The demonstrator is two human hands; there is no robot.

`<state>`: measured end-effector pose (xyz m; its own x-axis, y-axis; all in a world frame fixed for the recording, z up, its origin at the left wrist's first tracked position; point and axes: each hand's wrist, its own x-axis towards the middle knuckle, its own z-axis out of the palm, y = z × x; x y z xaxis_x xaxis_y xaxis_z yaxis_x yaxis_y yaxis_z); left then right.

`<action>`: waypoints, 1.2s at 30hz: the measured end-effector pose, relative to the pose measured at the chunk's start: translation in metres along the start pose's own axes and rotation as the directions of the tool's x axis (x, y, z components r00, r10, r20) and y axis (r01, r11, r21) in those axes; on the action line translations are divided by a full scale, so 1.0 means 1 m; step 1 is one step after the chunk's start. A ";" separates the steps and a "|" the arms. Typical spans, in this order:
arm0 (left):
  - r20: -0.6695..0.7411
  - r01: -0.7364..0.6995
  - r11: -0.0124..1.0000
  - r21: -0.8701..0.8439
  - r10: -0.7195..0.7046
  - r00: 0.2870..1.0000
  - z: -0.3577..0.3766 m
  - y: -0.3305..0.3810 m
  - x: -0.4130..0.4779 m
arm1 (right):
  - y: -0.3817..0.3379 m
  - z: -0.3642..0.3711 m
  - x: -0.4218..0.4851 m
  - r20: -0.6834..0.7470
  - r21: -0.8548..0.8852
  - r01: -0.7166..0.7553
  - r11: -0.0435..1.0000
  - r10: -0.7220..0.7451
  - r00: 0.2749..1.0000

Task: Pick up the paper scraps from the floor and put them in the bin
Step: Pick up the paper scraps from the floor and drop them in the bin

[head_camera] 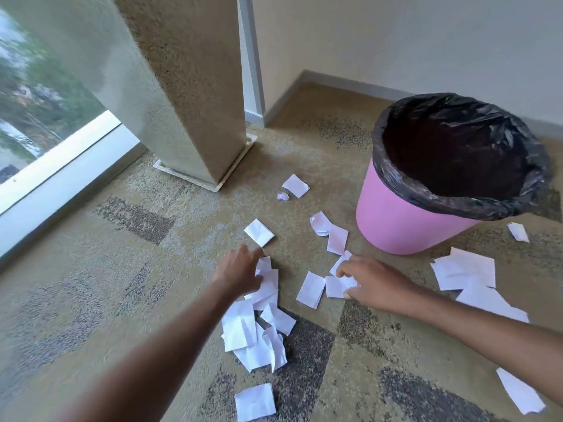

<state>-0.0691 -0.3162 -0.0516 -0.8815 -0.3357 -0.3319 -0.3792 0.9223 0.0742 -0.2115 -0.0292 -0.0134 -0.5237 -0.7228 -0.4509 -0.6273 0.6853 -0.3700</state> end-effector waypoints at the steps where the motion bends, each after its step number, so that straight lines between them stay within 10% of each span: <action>1: -0.016 0.000 1.000 0.014 0.000 1.000 0.002 0.001 -0.002 | 0.002 0.006 0.002 -0.033 -0.012 -0.021 1.000 0.021 0.999; 13: -0.216 0.070 0.992 -0.102 -0.091 0.972 0.016 0.005 -0.014 | 0.011 0.059 0.007 -0.230 -0.084 -0.047 0.995 0.027 0.973; 29: -0.315 -0.002 0.870 -0.494 -0.177 0.932 -0.044 0.028 -0.007 | 0.008 0.025 -0.010 -0.402 0.715 0.061 0.696 0.337 0.851; 32: -0.240 -0.047 0.737 -0.675 -0.159 0.958 -0.054 0.051 -0.012 | -0.003 0.009 -0.016 -0.398 0.799 0.134 0.586 0.348 0.849; 36: -0.067 -0.009 0.304 -0.953 -0.181 0.981 -0.072 0.087 -0.024 | -0.021 -0.016 -0.034 -0.474 0.800 0.247 0.547 0.325 0.818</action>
<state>-0.1012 -0.2417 0.0309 -0.8152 -0.5094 -0.2757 -0.3751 0.1015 0.9214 -0.1897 -0.0206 0.0230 -0.9057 -0.4110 -0.1040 -0.0107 0.2675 -0.9635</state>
